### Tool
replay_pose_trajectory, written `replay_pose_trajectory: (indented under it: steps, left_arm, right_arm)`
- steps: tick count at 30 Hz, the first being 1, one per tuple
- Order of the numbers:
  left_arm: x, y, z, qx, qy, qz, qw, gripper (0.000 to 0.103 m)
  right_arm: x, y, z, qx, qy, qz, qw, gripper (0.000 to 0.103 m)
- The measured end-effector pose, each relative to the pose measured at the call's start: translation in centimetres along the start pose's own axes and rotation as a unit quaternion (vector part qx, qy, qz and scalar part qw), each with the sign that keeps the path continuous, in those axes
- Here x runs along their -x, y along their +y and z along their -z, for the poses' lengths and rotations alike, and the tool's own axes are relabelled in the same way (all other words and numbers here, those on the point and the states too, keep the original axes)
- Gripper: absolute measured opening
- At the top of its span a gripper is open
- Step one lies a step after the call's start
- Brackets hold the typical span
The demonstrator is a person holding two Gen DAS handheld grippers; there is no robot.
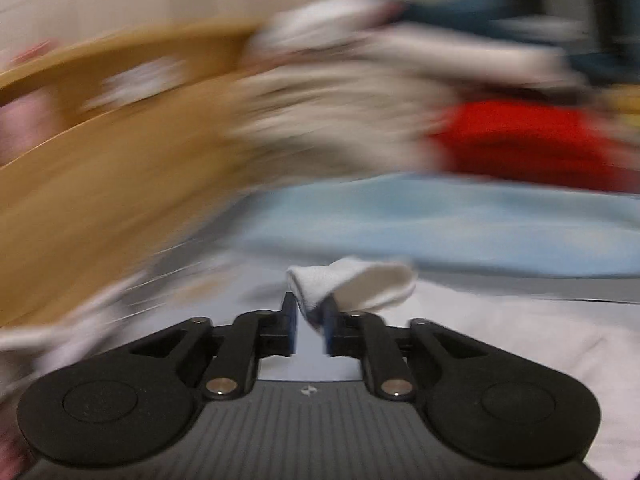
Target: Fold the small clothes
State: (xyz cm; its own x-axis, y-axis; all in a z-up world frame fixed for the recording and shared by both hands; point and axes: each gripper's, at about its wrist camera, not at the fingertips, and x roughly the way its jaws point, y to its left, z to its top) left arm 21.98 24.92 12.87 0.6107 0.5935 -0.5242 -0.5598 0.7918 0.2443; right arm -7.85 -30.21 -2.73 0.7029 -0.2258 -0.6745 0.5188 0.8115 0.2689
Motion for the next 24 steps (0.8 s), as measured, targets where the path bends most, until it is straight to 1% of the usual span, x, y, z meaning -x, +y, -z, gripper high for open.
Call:
replay_pose_trajectory:
  steps: [1,2,3,4,5,6,7,8,9,10,12,13,14,15,16,17,18,19,20,21,22,23,24]
  left_arm:
    - [-1.5,3.3,0.5,0.035,0.040,-0.036,0.9979,0.033]
    - [-2.0,5.8,1.4,0.067,0.061,-0.030,0.9954,0.037]
    - [-2.0,7.6,2.7,0.094,0.065,-0.001,0.9934,0.051]
    - [-1.7,8.3,3.9,0.107,0.064,0.023,0.9920,0.073]
    - [-1.3,8.3,5.2,0.102,0.067,0.039,0.9917,0.081]
    - [-0.9,7.6,6.4,0.084,0.070,0.053,0.9926,0.087]
    - [-0.5,6.4,7.6,0.055,0.074,0.074,0.9930,0.087]
    - [0.0,4.6,8.9,0.018,0.087,0.104,0.9906,0.087]
    - [0.6,2.6,10.1,-0.015,0.101,0.136,0.9854,0.087]
    - [1.6,0.4,11.3,-0.042,0.110,0.171,0.9783,0.087]
    - [4.2,-3.5,14.0,-0.075,0.119,0.236,0.9616,0.089]
    - [5.7,-5.6,15.2,-0.086,0.127,0.274,0.9496,0.091]
    - [6.9,-7.5,16.5,-0.094,0.136,0.305,0.9378,0.092]
    - [8.3,-9.5,17.9,-0.105,0.149,0.331,0.9257,0.093]
    - [9.5,-11.3,19.0,-0.117,0.158,0.356,0.9138,0.093]
    - [10.7,-12.9,20.0,-0.125,0.164,0.379,0.9019,0.093]
    - [11.9,-14.5,21.3,-0.139,0.171,0.399,0.8902,0.093]
    - [12.8,-16.1,22.3,-0.155,0.178,0.415,0.8789,0.093]
    - [13.7,-17.4,23.3,-0.168,0.182,0.425,0.8703,0.093]
    - [14.0,-18.6,24.1,-0.178,0.185,0.431,0.8651,0.093]
    - [14.3,-19.9,25.0,-0.187,0.189,0.430,0.8628,0.093]
    - [14.5,-20.7,25.7,-0.191,0.195,0.424,0.8637,0.093]
    - [14.5,-21.4,26.3,-0.192,0.203,0.419,0.8642,0.093]
  right_arm:
    - [0.0,-0.1,0.0,-0.002,0.000,0.002,1.000,0.102]
    - [-0.1,-0.2,-0.1,-0.004,-0.001,0.002,1.000,0.102]
    - [-0.2,-0.3,-0.2,-0.007,0.001,0.002,1.000,0.102]
    - [-0.5,-0.6,-0.5,-0.011,0.005,0.003,1.000,0.102]
    - [-0.8,-0.8,-0.9,-0.016,0.011,0.005,1.000,0.102]
    - [-1.3,-1.2,-1.3,-0.022,0.021,0.006,1.000,0.102]
    - [-2.0,-1.5,-1.8,-0.027,0.035,0.003,0.999,0.102]
    - [-3.0,-1.7,-2.2,-0.029,0.053,-0.005,0.998,0.102]
    - [-4.3,-1.7,-2.7,-0.024,0.079,-0.012,0.996,0.102]
    - [-5.6,-1.8,-3.2,-0.018,0.101,-0.010,0.995,0.102]
    - [-8.3,-1.7,-4.1,-0.009,0.135,-0.006,0.991,0.102]
    - [-9.4,-1.6,-4.4,-0.006,0.157,-0.018,0.987,0.102]
    - [-10.5,-1.4,-4.5,-0.003,0.184,-0.044,0.982,0.099]
    - [-11.3,-1.1,-4.6,0.003,0.213,-0.079,0.974,0.094]
    - [-11.9,-0.7,-4.5,0.023,0.238,-0.110,0.965,0.077]
    - [-12.1,-0.1,-4.5,0.056,0.243,-0.123,0.961,0.048]
    - [-12.0,0.6,-4.6,0.099,0.234,-0.121,0.960,0.032]
    - [-12.0,0.9,-4.9,0.129,0.229,-0.117,0.958,0.013]
    - [-12.0,0.6,-5.6,0.132,0.216,-0.107,0.961,0.009]
    - [-11.9,-0.1,-6.9,0.124,0.175,-0.070,0.974,0.008]
    - [-11.5,-0.8,-8.3,0.116,0.102,0.004,0.988,0.008]
    - [-10.9,-1.7,-9.4,0.111,0.021,0.081,0.990,0.010]
    - [-10.3,-2.7,-10.4,0.100,-0.059,0.156,0.981,0.014]
